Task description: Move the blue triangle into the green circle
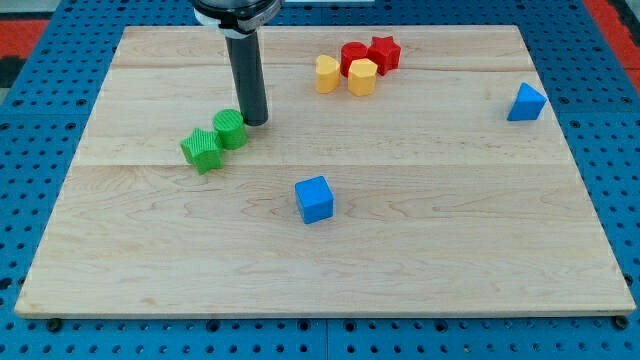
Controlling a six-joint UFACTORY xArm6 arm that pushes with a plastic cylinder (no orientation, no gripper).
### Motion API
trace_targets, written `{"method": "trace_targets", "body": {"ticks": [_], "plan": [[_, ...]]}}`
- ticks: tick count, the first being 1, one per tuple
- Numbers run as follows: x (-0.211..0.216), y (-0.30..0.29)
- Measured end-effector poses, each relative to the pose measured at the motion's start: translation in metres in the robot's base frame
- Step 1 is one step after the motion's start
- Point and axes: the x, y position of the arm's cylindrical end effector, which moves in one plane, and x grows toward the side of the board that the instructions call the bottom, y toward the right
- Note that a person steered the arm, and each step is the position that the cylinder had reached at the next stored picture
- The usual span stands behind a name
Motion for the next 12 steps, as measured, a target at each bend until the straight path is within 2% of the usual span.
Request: {"method": "trace_targets", "body": {"ticks": [2,3,5,6,7,8,9,10,12], "plan": [[-0.011,0.140],[-0.035,0.196],[-0.078,0.382],[-0.053,0.406],[-0.008,0.377],[0.001,0.303],[-0.045,0.352],[-0.069,0.344],[0.028,0.206]]}}
